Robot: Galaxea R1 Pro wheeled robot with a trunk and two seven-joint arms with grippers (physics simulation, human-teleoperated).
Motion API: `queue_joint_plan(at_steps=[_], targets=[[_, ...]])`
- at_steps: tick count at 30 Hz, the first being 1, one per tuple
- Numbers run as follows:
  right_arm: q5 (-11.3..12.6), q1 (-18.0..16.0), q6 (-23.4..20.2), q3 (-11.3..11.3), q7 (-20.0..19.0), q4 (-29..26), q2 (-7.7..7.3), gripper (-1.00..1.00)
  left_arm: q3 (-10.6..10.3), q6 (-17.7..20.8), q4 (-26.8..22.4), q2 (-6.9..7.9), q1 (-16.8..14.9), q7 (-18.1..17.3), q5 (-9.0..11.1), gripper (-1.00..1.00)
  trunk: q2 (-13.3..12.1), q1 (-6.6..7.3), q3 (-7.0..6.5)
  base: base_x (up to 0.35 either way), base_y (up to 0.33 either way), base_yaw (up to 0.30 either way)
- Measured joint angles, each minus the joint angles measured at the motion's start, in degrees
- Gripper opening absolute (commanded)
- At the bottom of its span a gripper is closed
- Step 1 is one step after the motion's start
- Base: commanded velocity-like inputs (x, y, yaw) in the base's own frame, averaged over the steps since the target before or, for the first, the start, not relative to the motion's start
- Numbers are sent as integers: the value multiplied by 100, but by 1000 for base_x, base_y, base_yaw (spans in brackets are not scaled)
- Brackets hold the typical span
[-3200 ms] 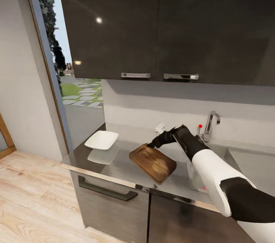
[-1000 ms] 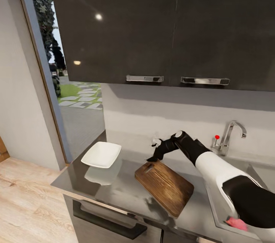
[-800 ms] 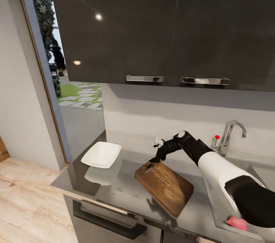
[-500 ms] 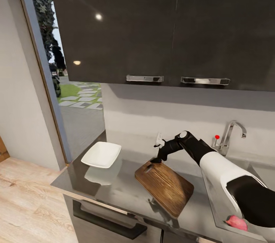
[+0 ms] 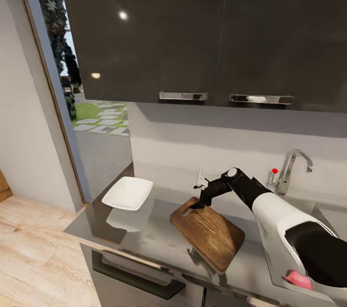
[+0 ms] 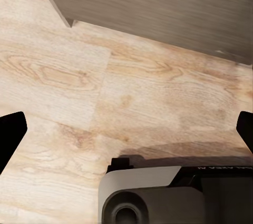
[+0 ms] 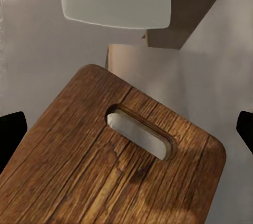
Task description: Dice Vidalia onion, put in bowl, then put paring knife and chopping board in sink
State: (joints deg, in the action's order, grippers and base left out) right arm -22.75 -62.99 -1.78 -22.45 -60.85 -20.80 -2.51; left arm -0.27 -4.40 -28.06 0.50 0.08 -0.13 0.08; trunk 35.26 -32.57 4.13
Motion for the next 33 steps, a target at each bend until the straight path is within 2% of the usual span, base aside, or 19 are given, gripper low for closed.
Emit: queue_joint_plan(at_steps=[7, 20, 33], targets=[[30, 0, 276, 17, -15, 175, -2, 100, 3, 0, -7, 2, 0, 5, -16, 100, 0, 0, 66, 0, 0, 0], [33, 0, 297, 11, -15, 209, -13, 100, 3, 0, -8, 2, 0, 3, -16, 100, 1, 0, 188, 13, 6, 0], [42, 0, 297, 10, -14, 218, -6, 100, 3, 0, -12, 2, 0, 1, -16, 100, 1, 0, 311, 117, 114, 0]])
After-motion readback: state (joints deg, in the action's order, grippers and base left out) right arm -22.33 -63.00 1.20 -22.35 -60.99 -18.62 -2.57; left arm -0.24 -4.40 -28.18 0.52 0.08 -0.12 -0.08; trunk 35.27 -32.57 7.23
